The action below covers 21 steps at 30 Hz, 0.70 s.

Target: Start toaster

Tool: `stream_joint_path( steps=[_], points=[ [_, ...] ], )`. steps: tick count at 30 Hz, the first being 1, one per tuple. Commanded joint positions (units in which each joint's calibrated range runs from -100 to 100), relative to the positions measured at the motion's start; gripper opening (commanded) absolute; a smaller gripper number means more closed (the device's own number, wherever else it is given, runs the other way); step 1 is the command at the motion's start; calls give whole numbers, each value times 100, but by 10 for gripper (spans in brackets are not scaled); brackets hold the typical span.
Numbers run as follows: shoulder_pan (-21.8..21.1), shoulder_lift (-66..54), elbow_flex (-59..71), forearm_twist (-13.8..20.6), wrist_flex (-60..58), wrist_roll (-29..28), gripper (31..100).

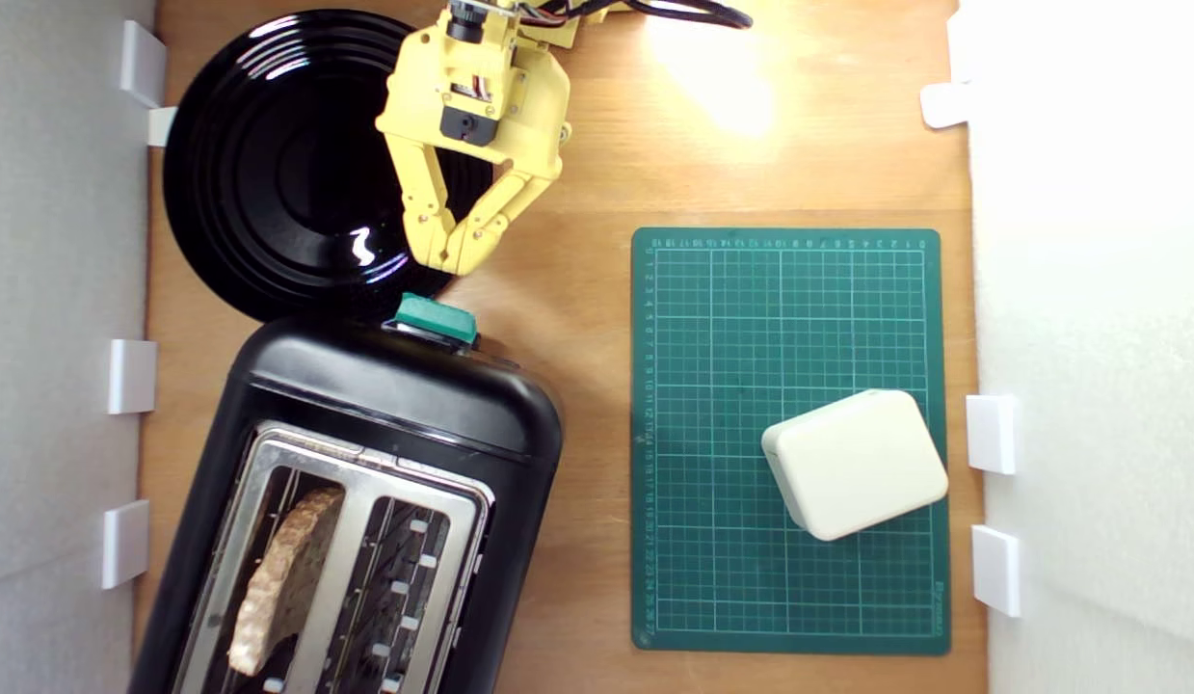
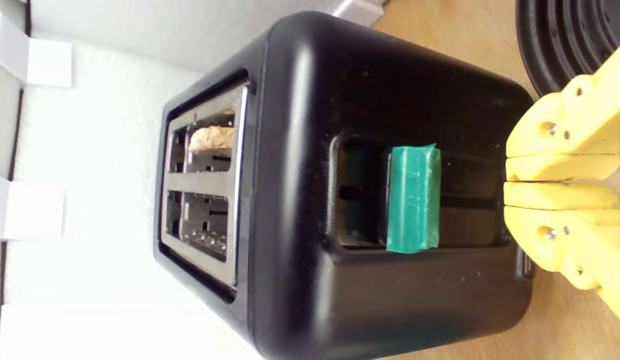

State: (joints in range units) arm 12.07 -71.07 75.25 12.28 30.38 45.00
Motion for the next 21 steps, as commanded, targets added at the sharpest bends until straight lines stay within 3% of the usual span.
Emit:
stream_joint_path(
  steps=[1,6,12,14,21],
  points=[
    [32,205,-642,367,7,16,314],
    [24,329,-788,630,7,16,314],
    [-56,363,-1669,517,897,11,314],
    [-111,513,-2123,301,1146,11,314],
    [-127,1437,-3332,236,1180,-262,314]
  ],
)
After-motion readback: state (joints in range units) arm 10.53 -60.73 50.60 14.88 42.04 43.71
